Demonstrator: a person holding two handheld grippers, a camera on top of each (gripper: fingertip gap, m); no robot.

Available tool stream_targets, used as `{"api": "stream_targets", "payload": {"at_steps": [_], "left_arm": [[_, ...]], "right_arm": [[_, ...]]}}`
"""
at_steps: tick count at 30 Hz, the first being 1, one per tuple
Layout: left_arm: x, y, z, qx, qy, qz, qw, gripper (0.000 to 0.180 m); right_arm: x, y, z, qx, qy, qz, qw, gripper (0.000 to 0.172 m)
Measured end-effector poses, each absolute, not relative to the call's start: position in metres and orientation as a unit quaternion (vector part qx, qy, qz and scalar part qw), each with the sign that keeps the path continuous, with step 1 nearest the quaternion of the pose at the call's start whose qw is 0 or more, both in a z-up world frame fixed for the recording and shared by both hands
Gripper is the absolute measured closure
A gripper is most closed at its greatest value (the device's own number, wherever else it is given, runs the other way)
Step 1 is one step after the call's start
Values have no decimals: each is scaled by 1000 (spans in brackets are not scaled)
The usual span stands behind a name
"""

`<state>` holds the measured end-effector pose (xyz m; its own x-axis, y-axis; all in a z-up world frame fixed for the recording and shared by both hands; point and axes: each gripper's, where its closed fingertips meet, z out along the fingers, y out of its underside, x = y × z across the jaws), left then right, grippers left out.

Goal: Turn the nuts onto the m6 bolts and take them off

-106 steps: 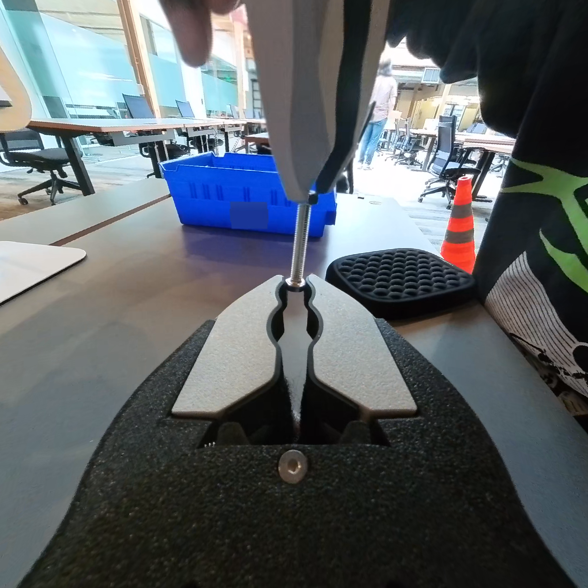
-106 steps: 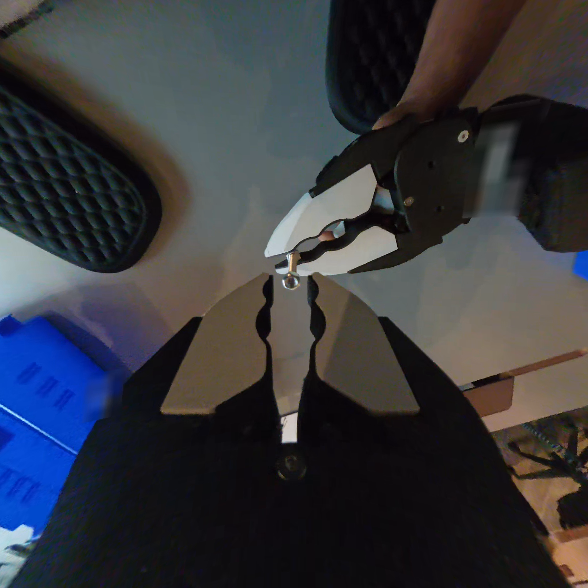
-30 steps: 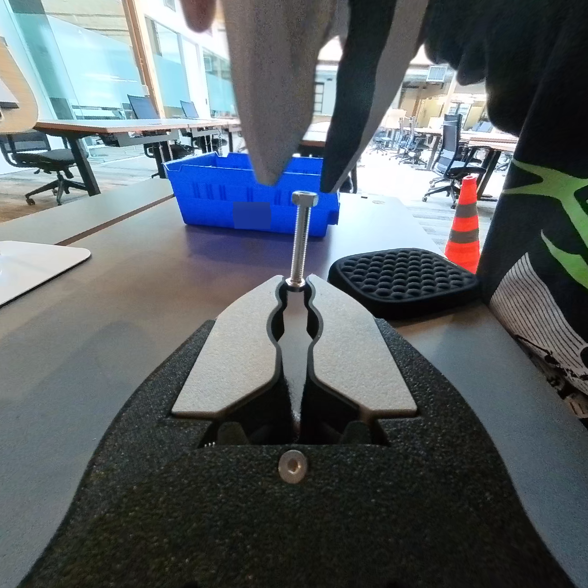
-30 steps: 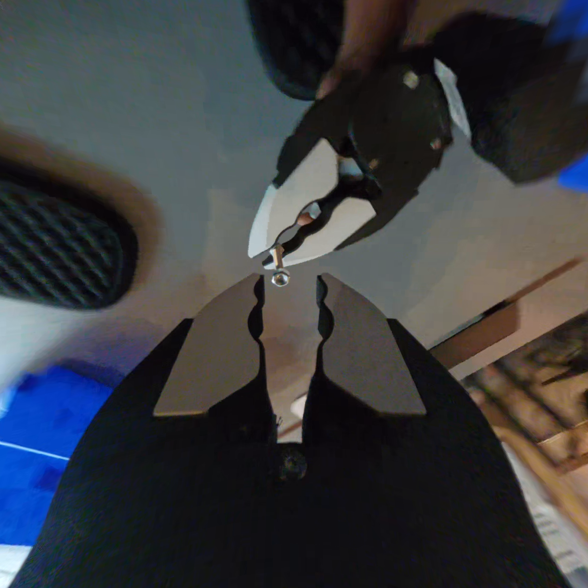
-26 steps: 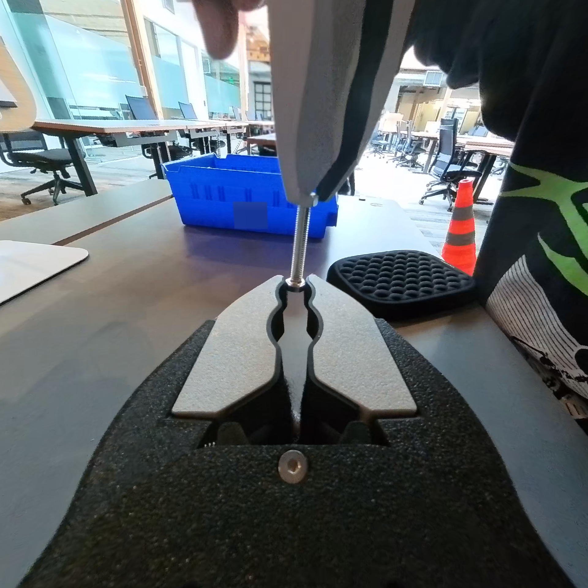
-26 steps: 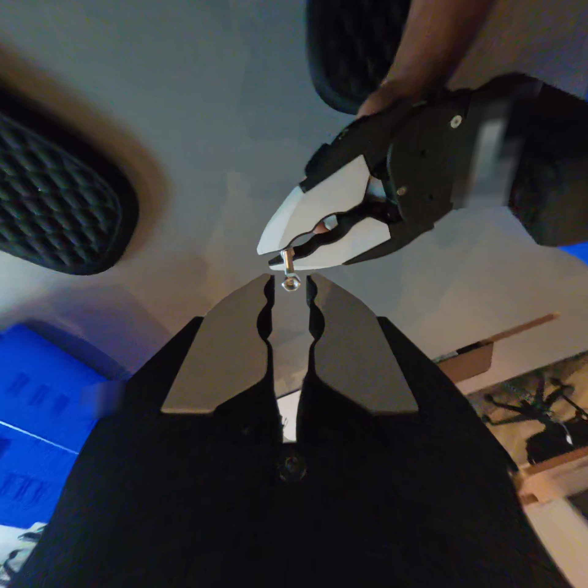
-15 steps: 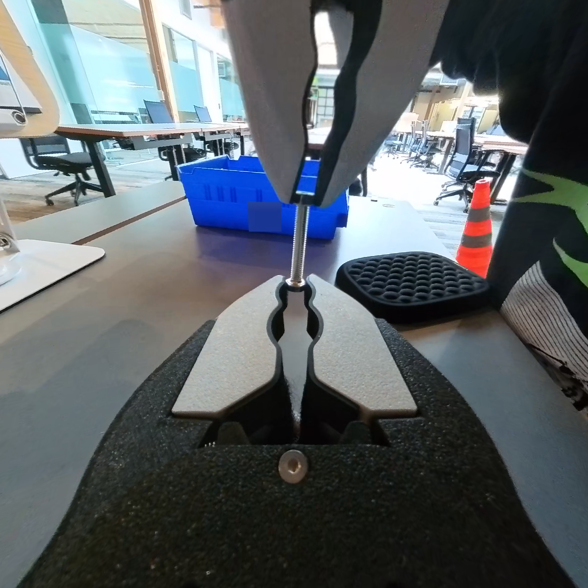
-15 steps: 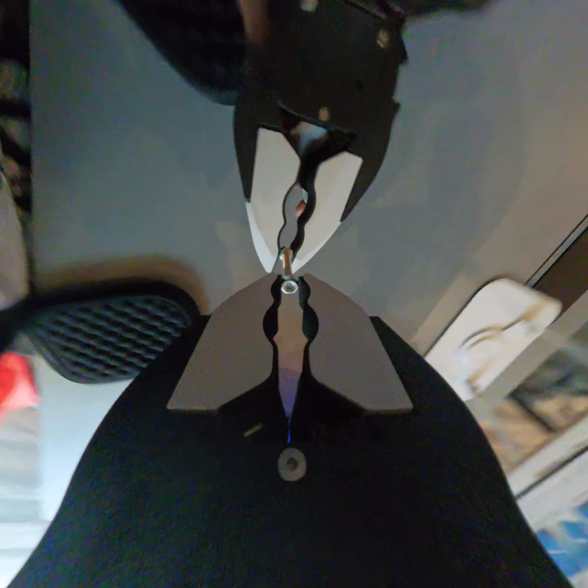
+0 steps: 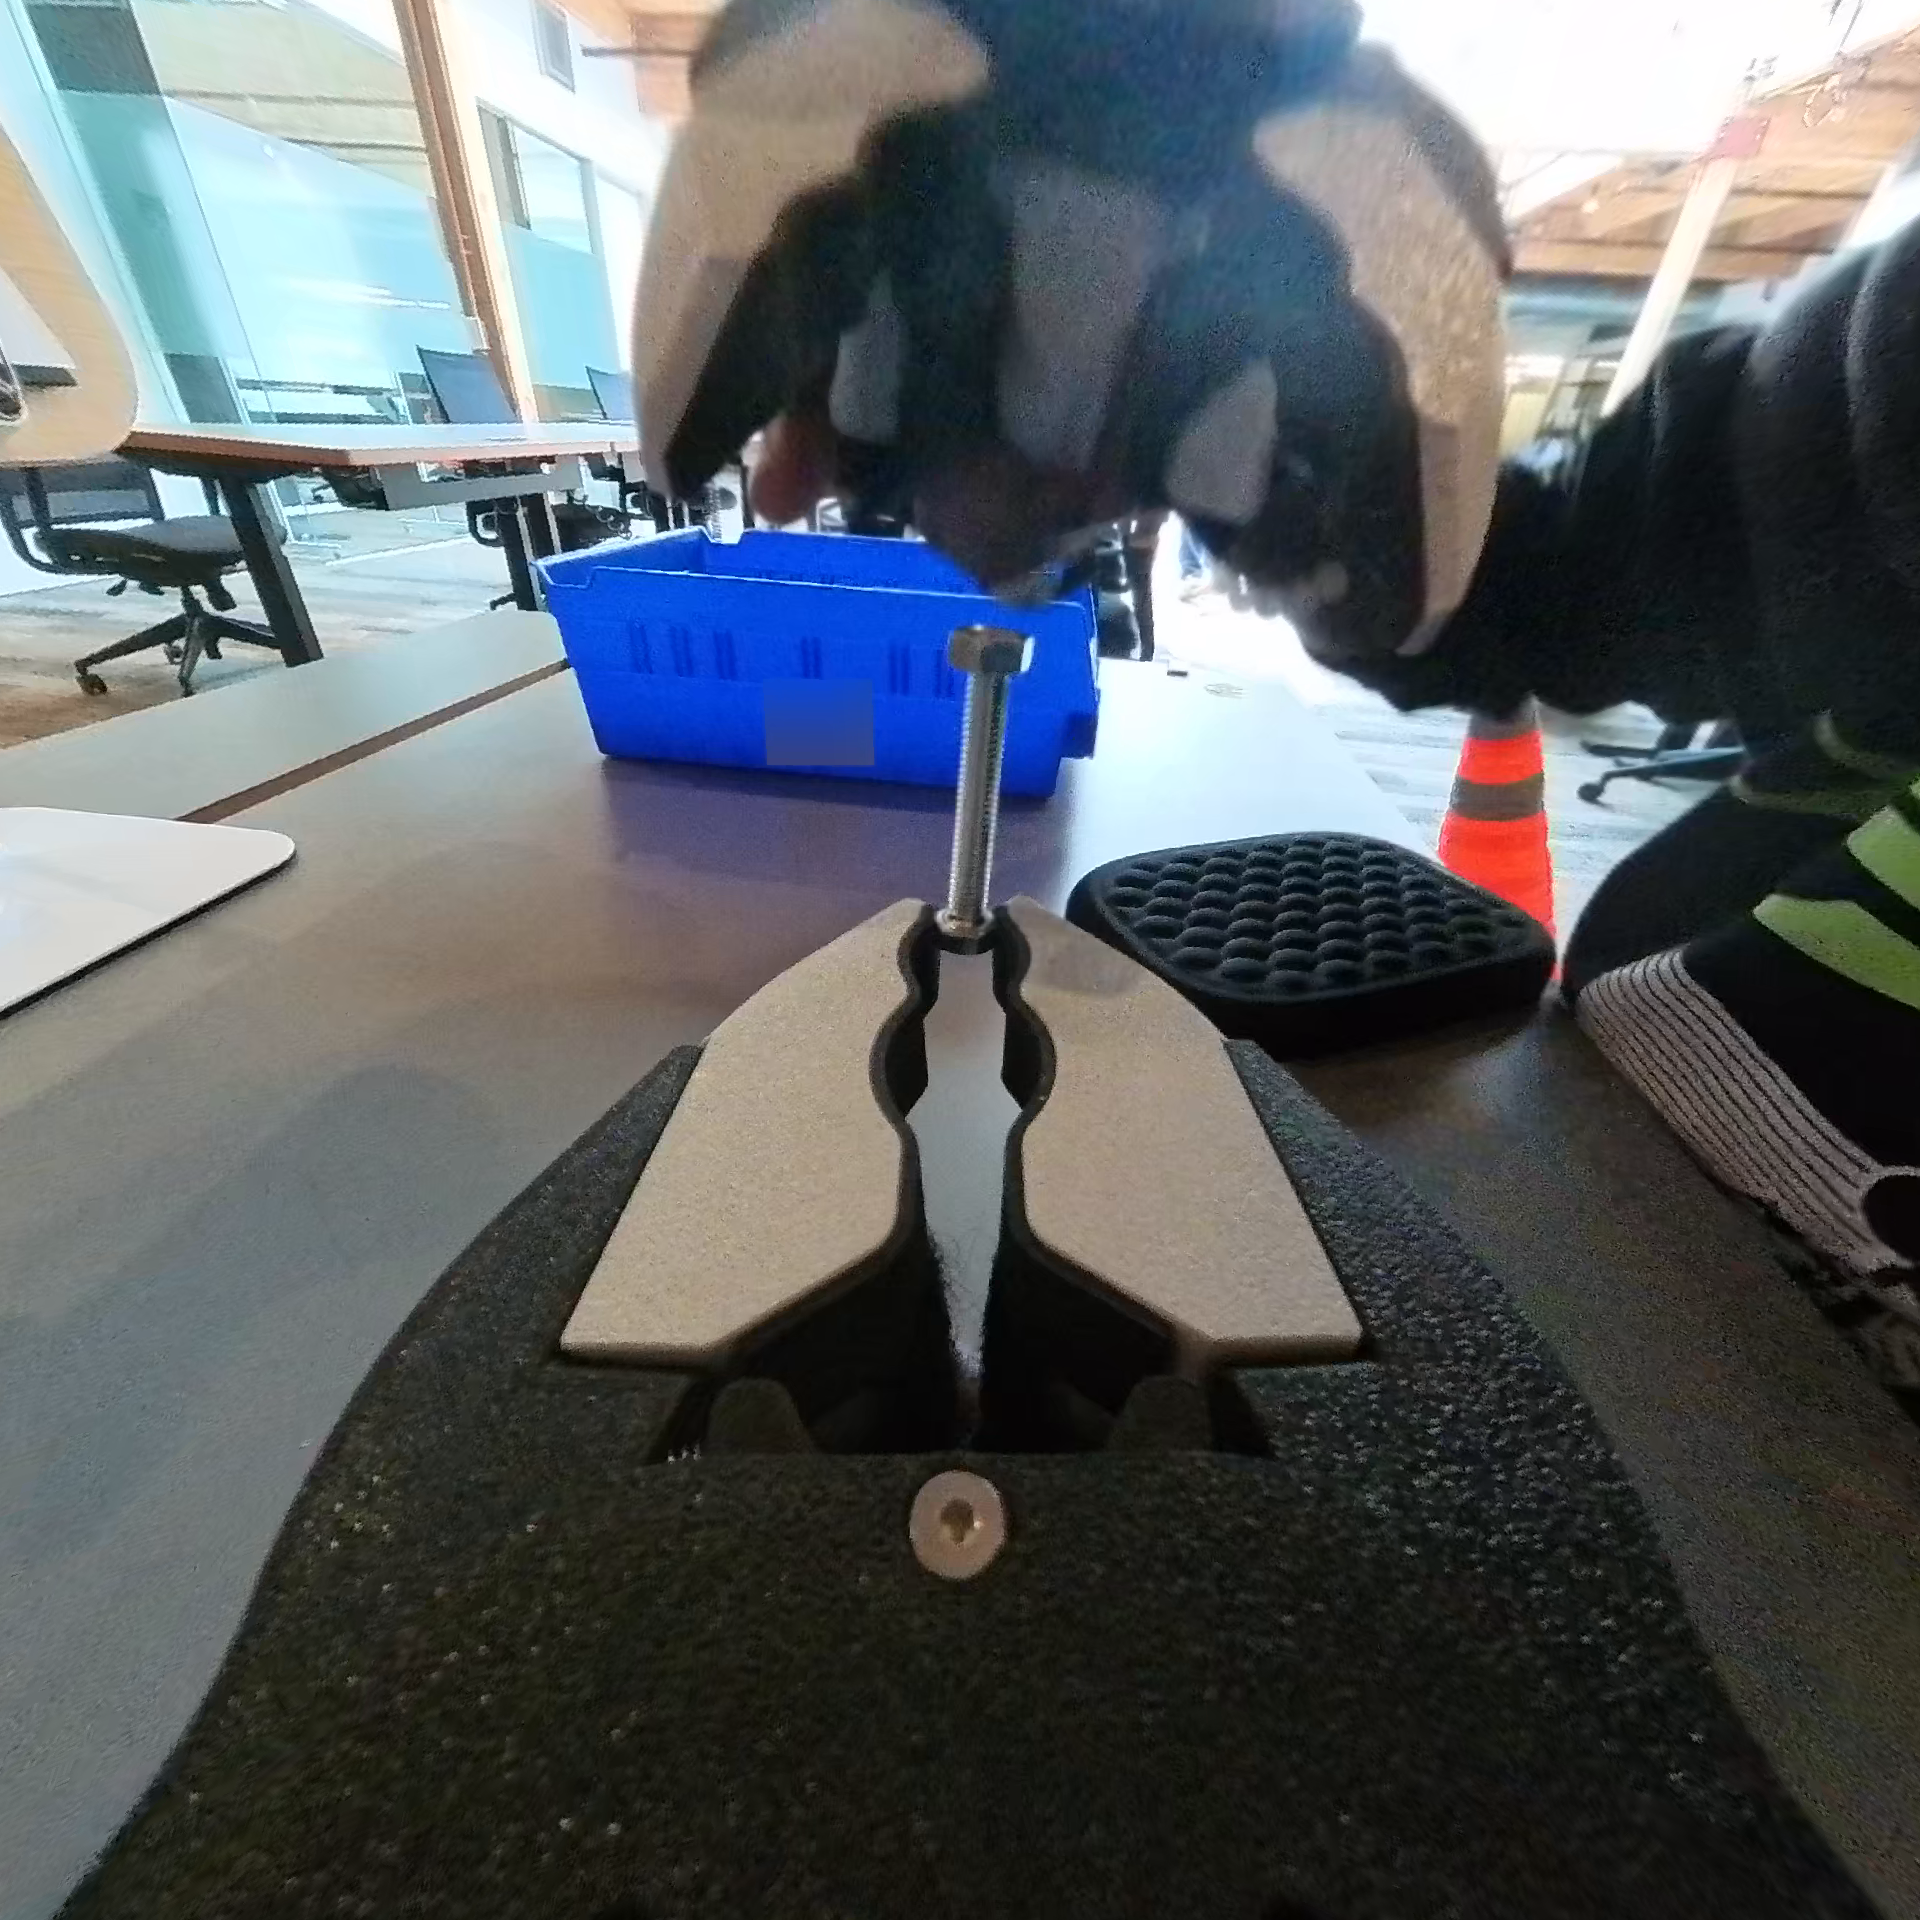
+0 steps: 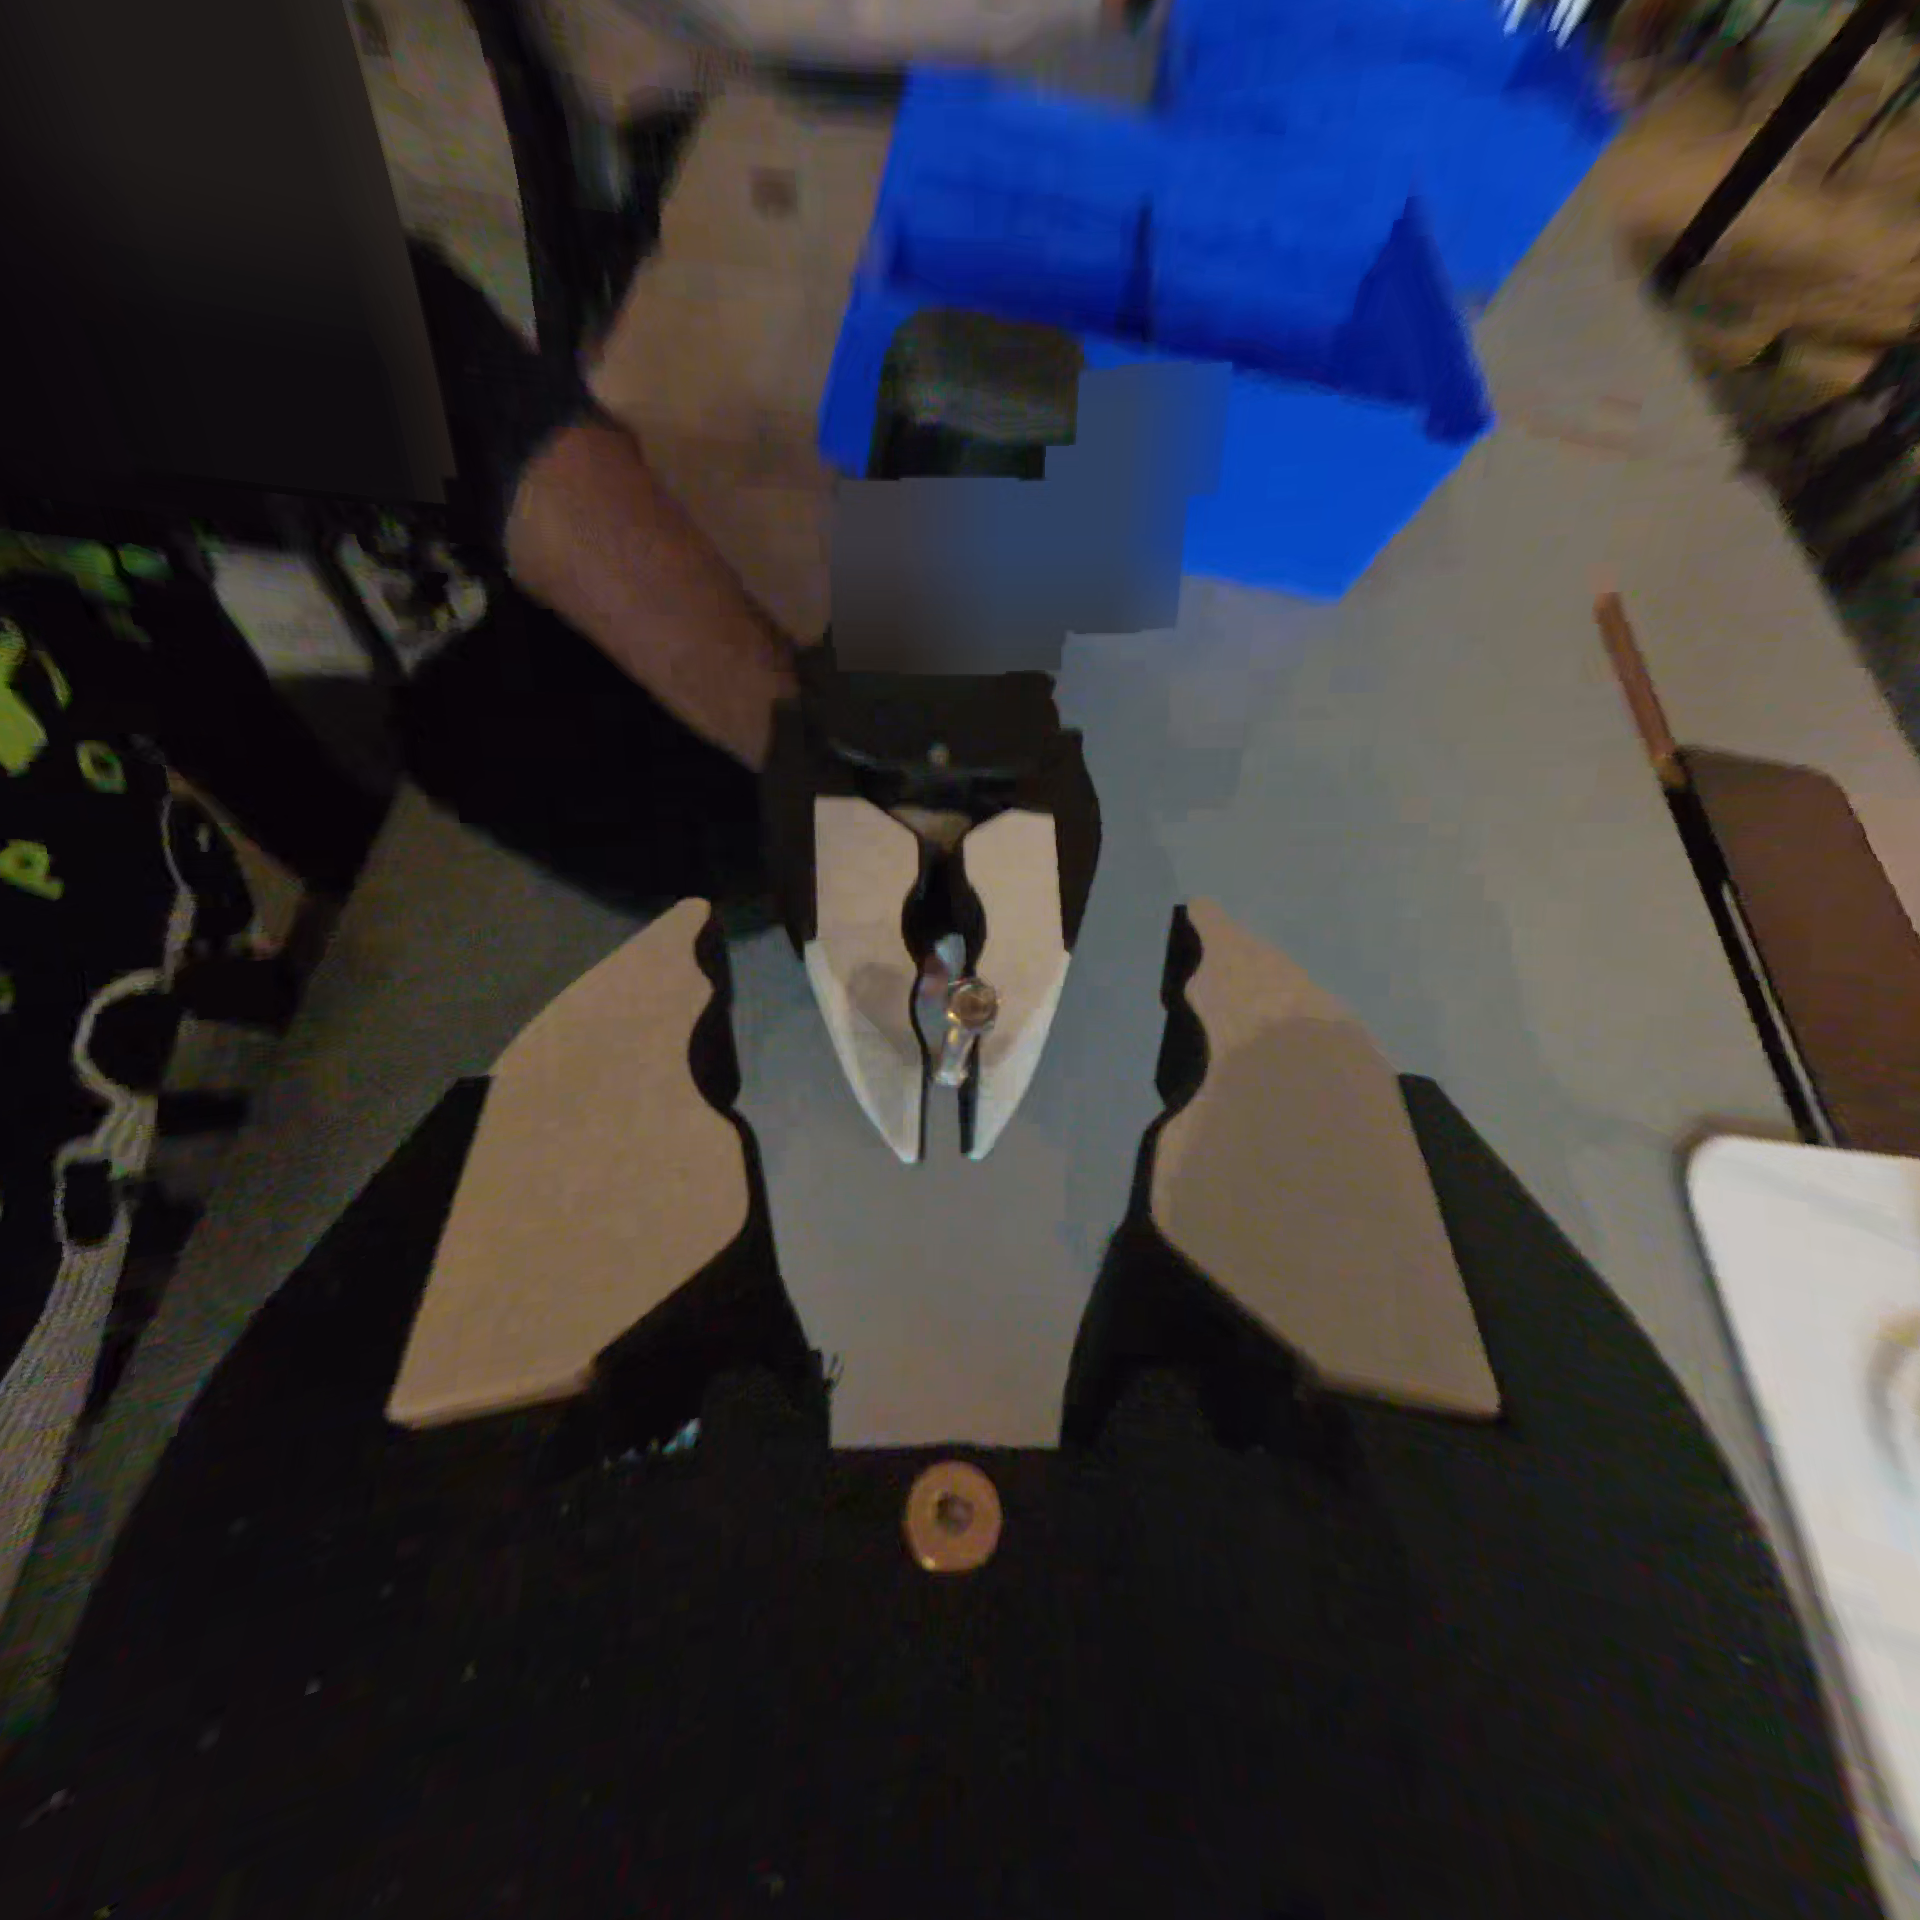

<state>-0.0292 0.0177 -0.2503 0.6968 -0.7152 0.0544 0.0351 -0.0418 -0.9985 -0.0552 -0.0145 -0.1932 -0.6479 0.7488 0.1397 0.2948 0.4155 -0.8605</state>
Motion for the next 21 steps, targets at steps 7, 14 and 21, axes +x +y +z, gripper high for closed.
{"api": "stream_targets", "payload": {"at_steps": [7,14,21], "left_arm": [[-30,18,-250,-659,255,-291,645,171],[-29,19,-252,-666,257,-289,638,171],[-31,21,-252,-669,248,-289,638,171]], "right_arm": [[-39,-12,-211,-299,-654,616,320,84],[-30,-12,-199,-269,-593,688,319,106],[-35,-14,-208,-284,-618,658,322,120]]}}
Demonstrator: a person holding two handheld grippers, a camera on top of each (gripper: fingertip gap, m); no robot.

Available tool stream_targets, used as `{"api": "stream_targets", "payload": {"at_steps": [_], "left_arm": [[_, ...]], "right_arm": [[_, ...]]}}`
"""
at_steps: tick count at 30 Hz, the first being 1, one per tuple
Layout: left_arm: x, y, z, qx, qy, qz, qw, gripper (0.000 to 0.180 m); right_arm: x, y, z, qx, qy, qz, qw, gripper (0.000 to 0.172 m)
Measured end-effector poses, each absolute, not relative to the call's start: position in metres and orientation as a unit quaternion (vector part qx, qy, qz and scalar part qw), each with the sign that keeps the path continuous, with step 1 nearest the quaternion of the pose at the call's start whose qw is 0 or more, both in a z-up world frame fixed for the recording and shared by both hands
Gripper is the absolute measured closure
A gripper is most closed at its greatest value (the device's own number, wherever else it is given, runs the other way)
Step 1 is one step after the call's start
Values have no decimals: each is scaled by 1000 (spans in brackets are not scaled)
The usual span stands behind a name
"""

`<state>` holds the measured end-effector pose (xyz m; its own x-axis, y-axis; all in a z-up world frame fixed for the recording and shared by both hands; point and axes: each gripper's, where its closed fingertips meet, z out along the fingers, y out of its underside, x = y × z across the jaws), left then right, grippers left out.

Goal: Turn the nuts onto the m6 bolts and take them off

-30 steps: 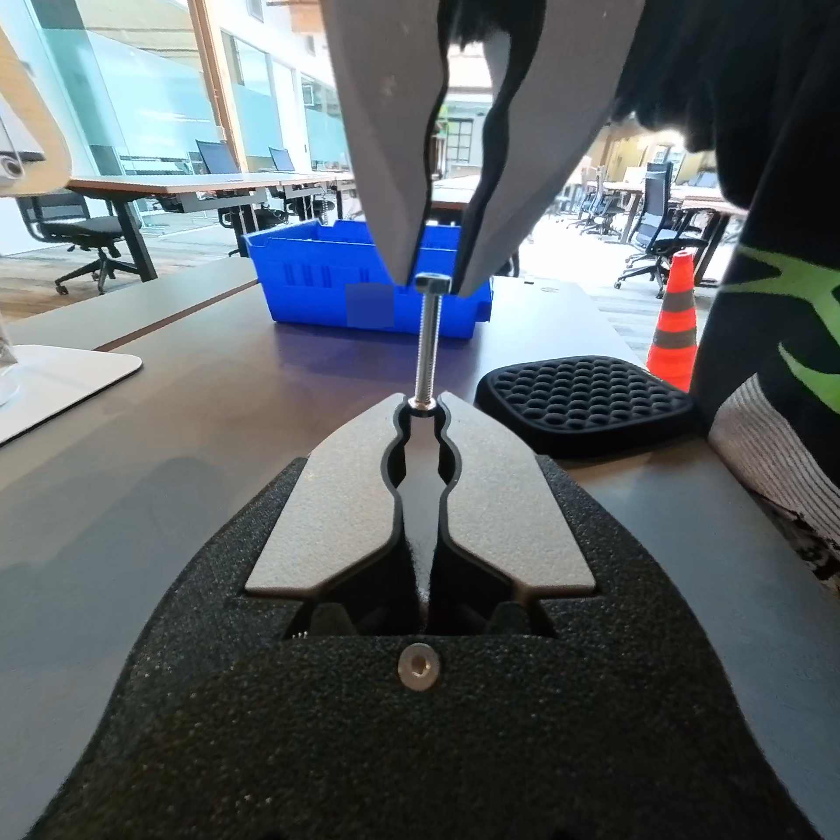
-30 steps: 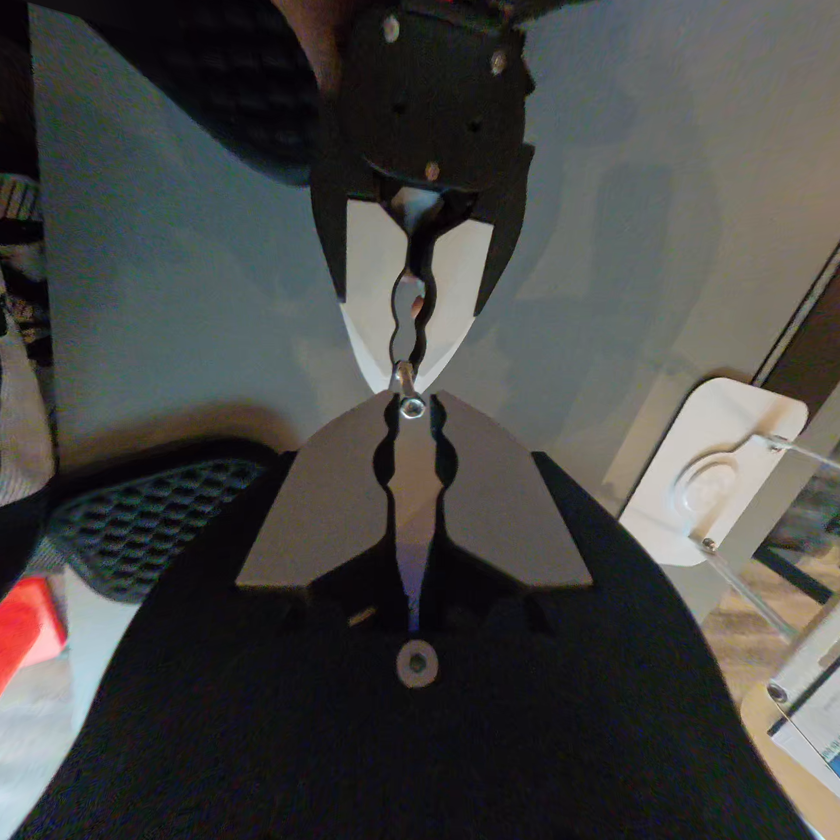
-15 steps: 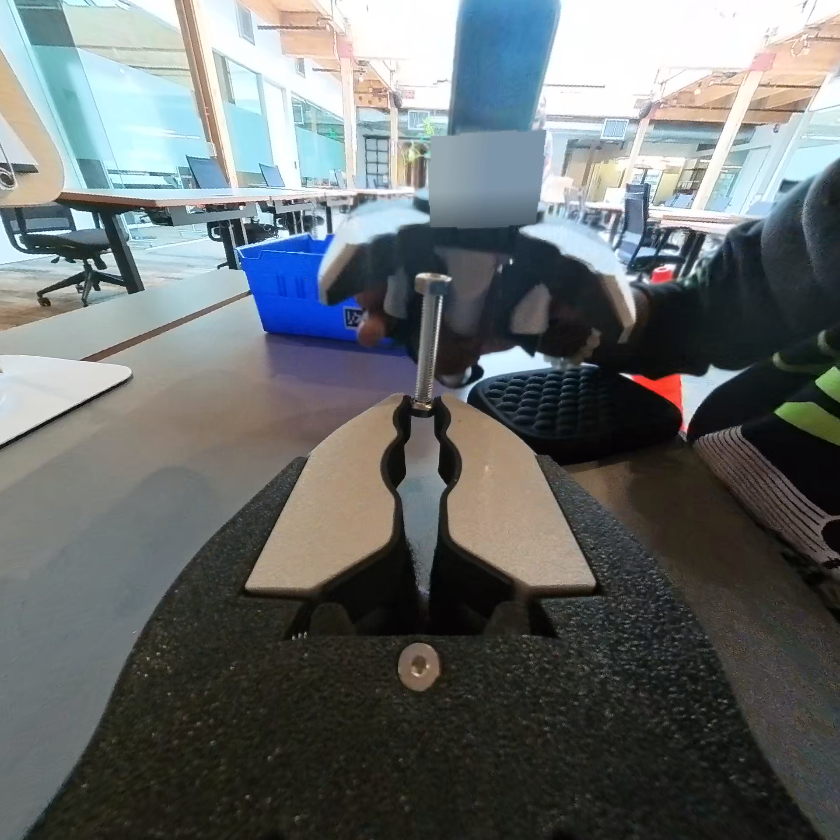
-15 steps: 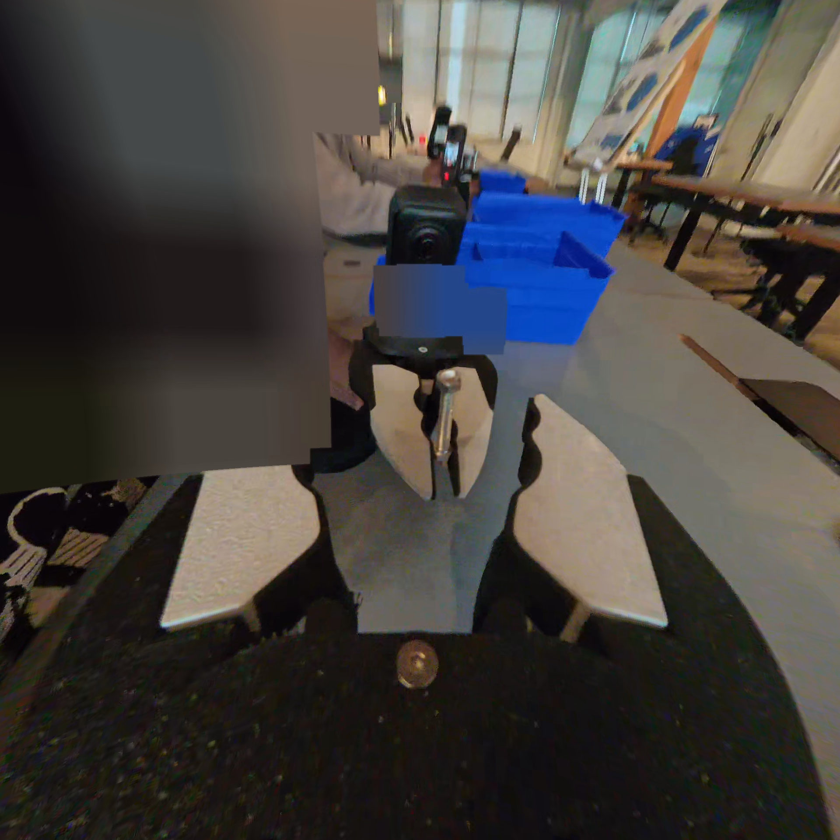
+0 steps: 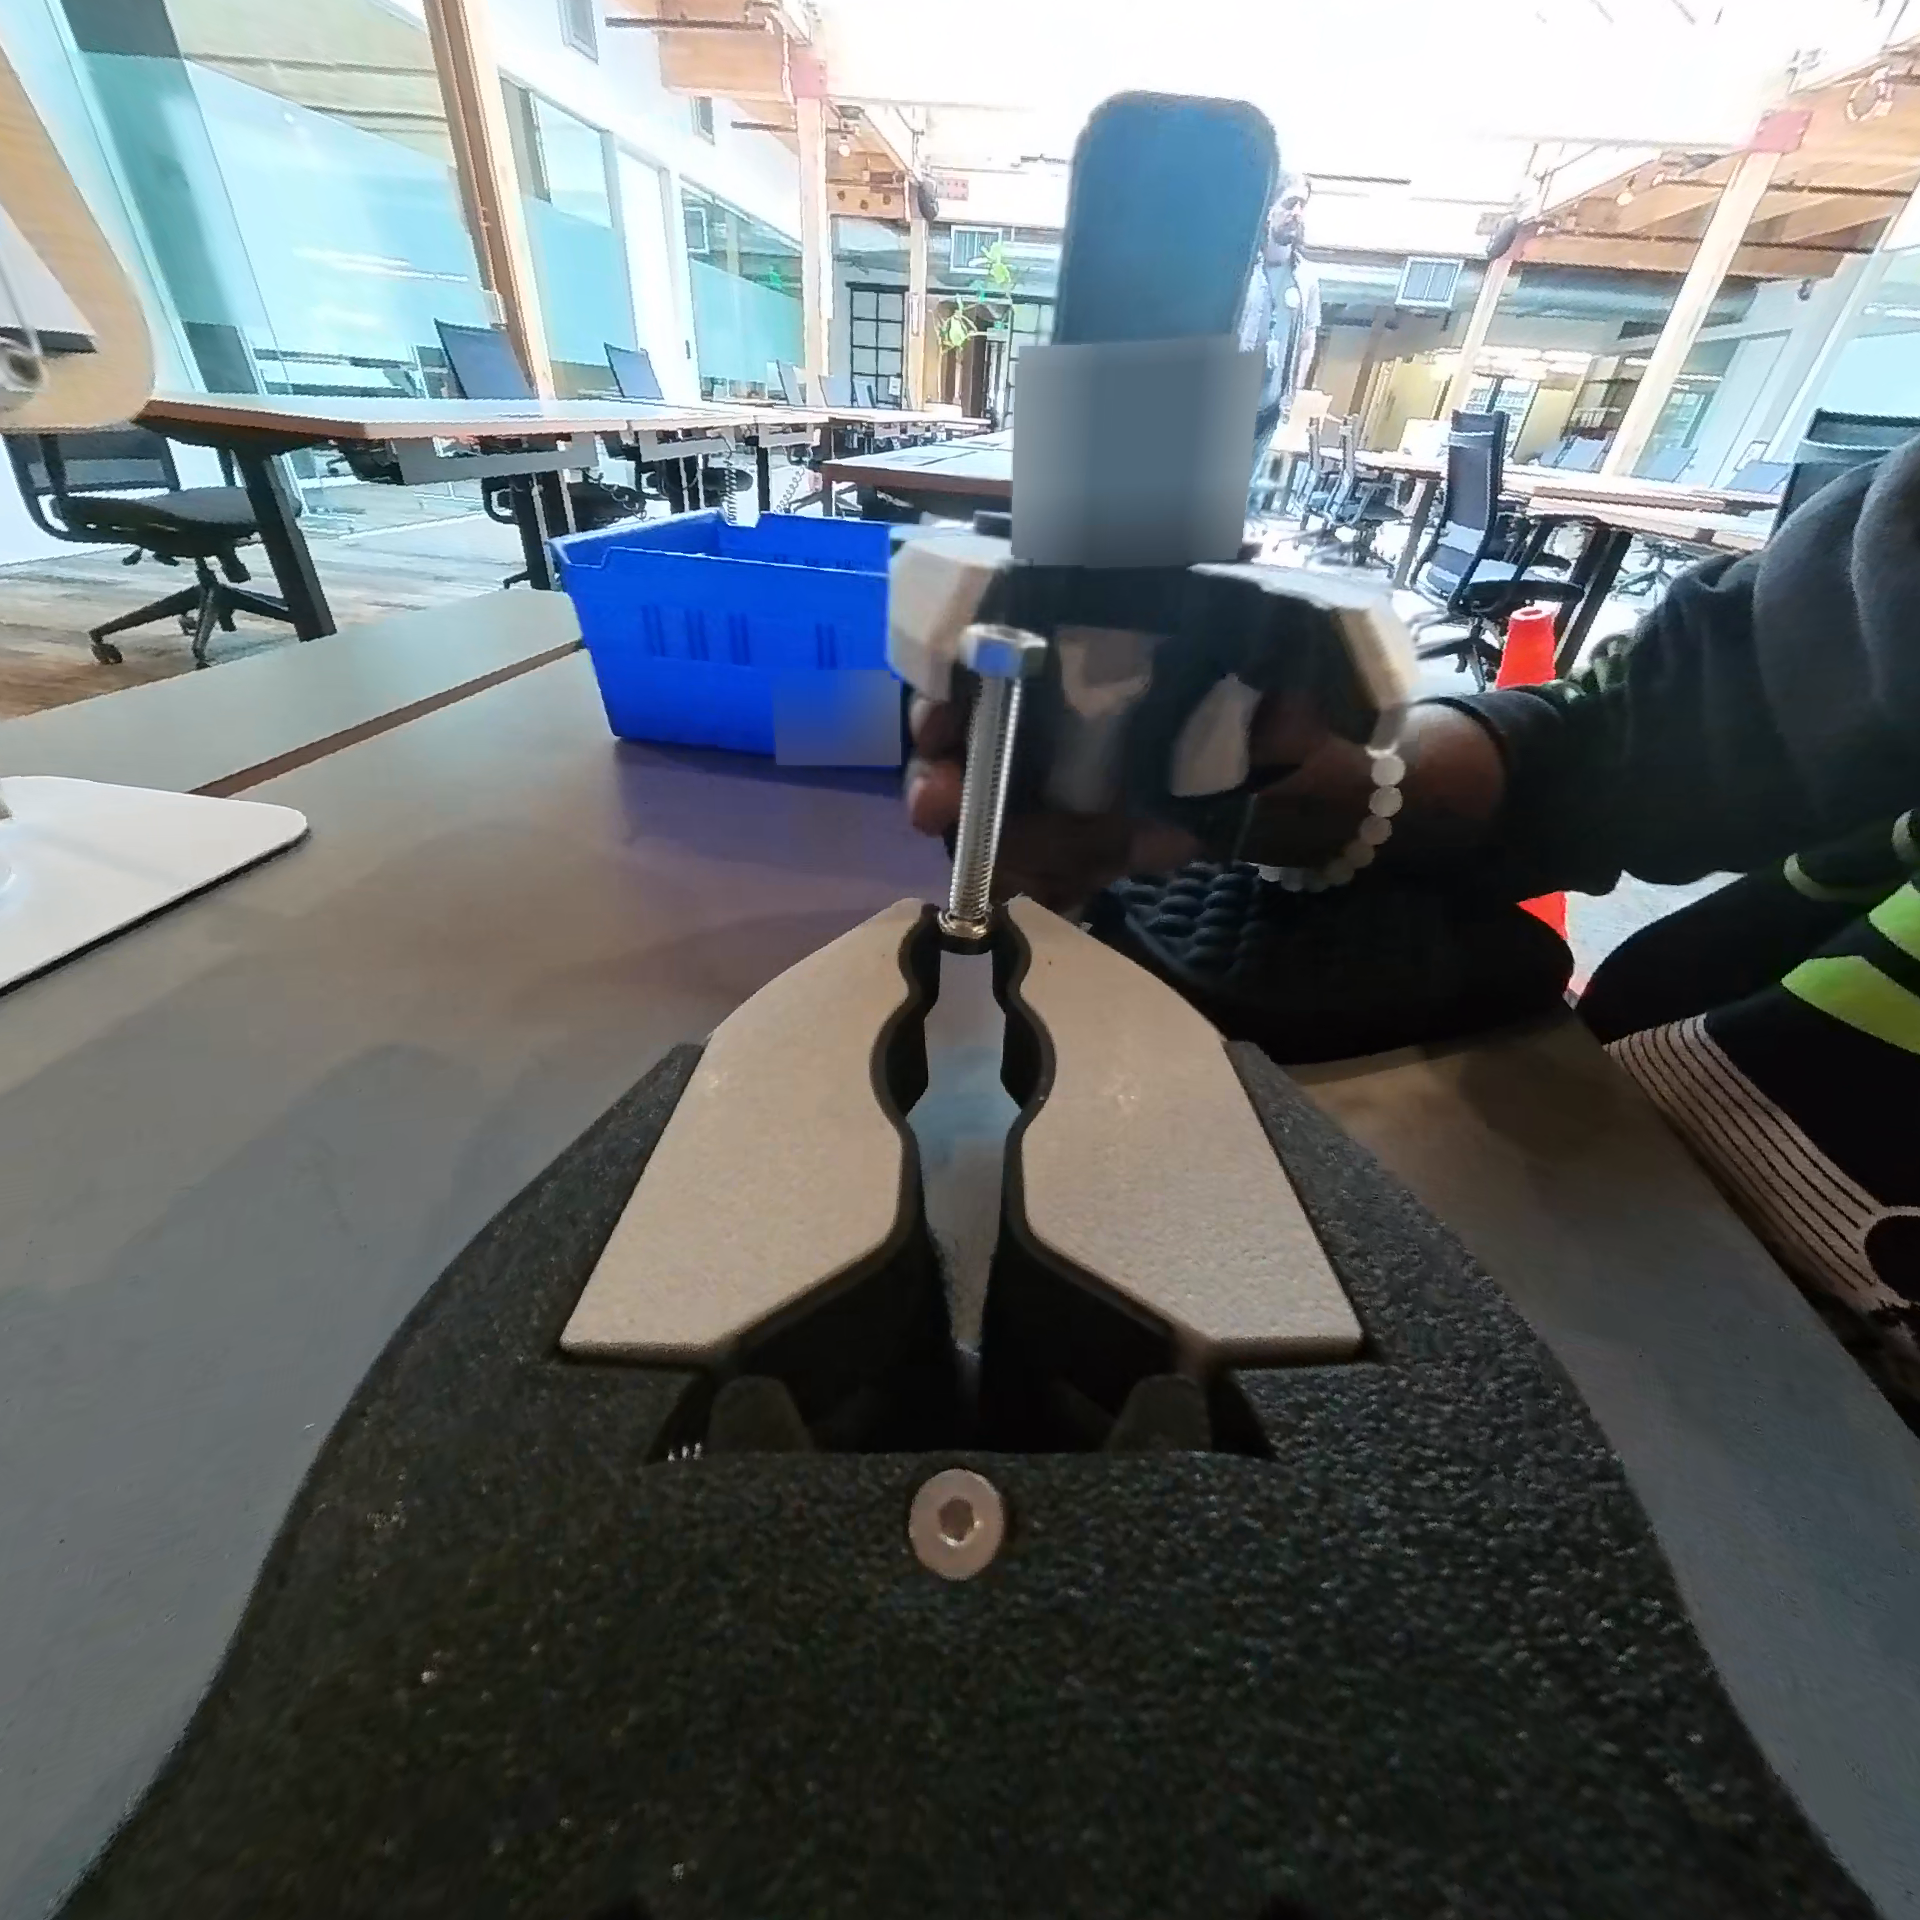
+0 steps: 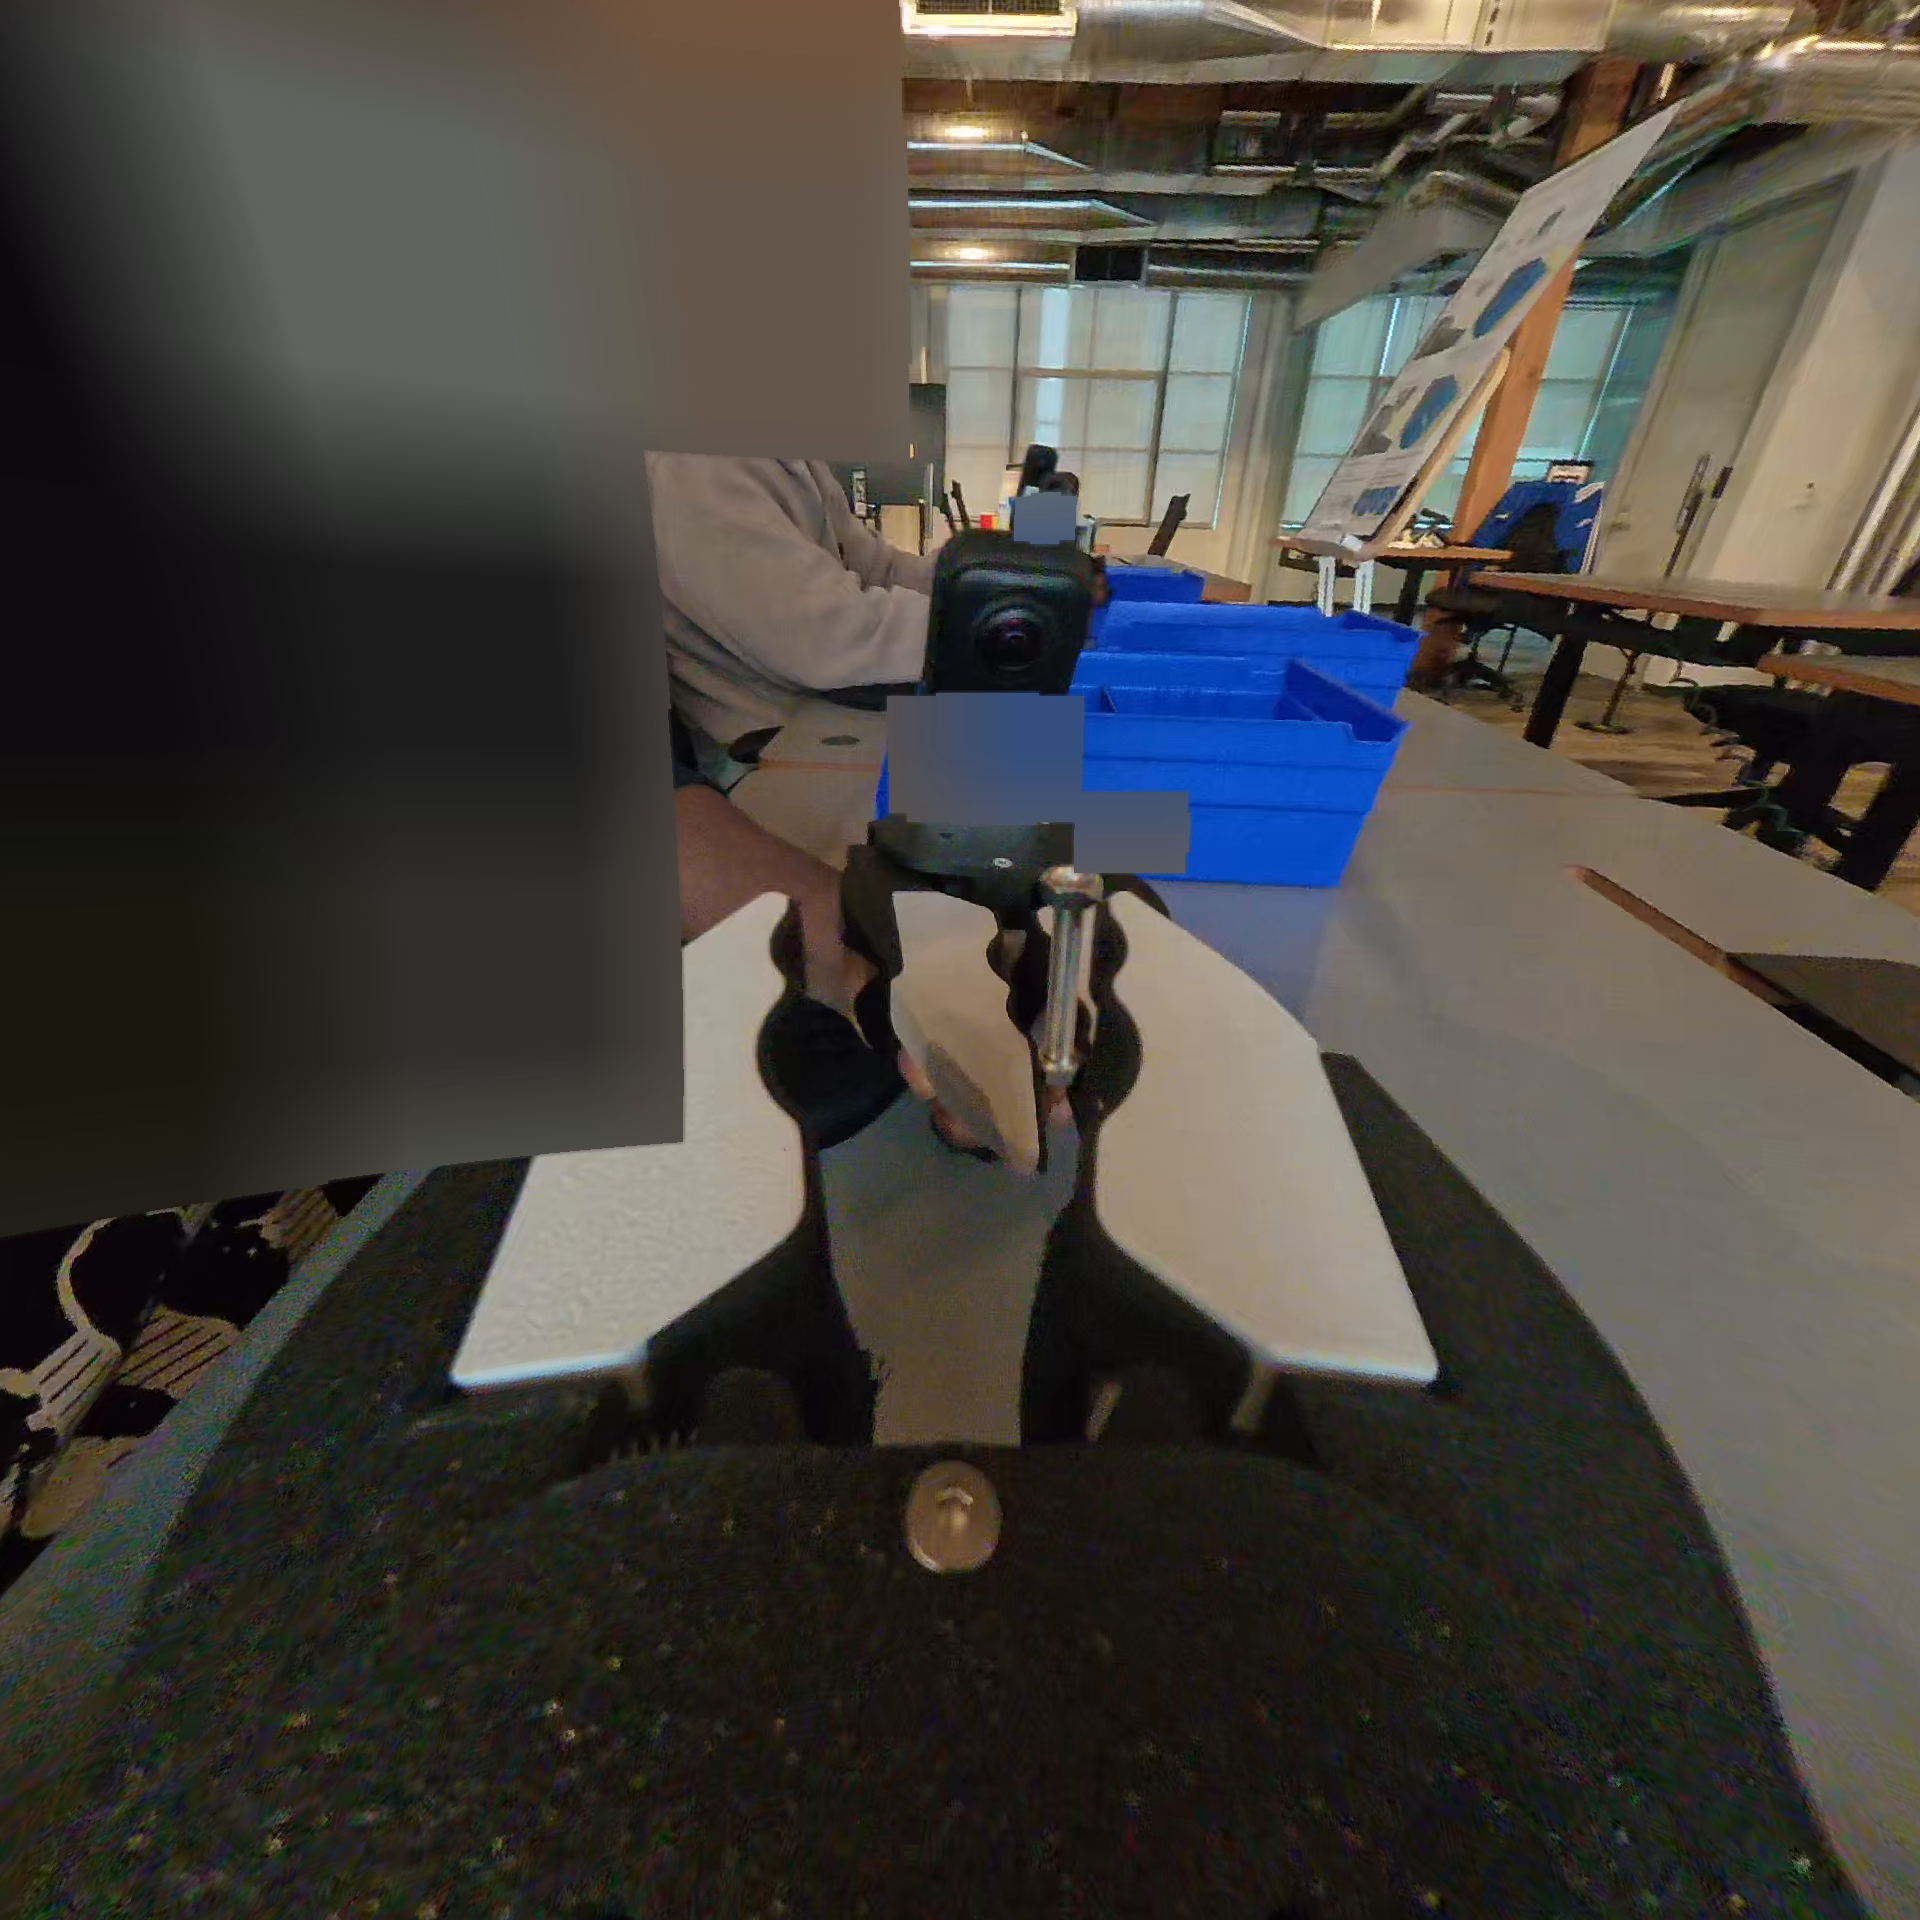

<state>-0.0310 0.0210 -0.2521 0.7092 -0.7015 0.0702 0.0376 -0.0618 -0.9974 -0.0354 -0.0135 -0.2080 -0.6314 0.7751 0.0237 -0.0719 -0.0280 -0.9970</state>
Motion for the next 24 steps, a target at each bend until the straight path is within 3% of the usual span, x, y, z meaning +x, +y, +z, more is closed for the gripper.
{"api": "stream_targets", "payload": {"at_steps": [3,4,6,8,9,12,15,16,17,19,20,22,24], "left_arm": [[-36,23,-250,-667,229,-299,643,171],[-36,23,-250,-667,228,-300,643,171],[-35,22,-250,-667,234,-298,641,171],[-34,22,-250,-667,236,-300,640,171],[-34,22,-250,-667,235,-301,640,171],[-34,22,-250,-667,235,-301,640,171],[-36,23,-250,-666,229,-302,642,171],[-35,22,-250,-666,230,-302,642,171],[-35,22,-250,-667,233,-301,641,171],[-34,22,-251,-667,235,-300,640,171],[-34,22,-251,-667,235,-300,640,171],[-35,22,-250,-667,232,-300,641,171],[-35,23,-250,-667,230,-301,641,171]], "right_arm": [[-27,-10,-204,-264,-617,664,331,160],[-26,-9,-201,-258,-609,667,341,163],[-30,-4,-199,-270,-601,663,355,156],[-38,-1,-200,-289,-591,662,359,123],[-39,-2,-201,-289,-593,663,353,116],[-39,-8,-203,-284,-603,663,340,120],[-31,-13,-204,-262,-617,662,336,158],[-32,-10,-203,-265,-609,662,346,157],[-35,-7,-201,-273,-599,663,356,148],[-42,-3,-200,-292,-586,662,365,111],[-43,-4,-202,-293,-591,660,360,107],[-39,-10,-204,-280,-605,659,350,122],[-34,-13,-205,-265,-616,655,349,150]]}}
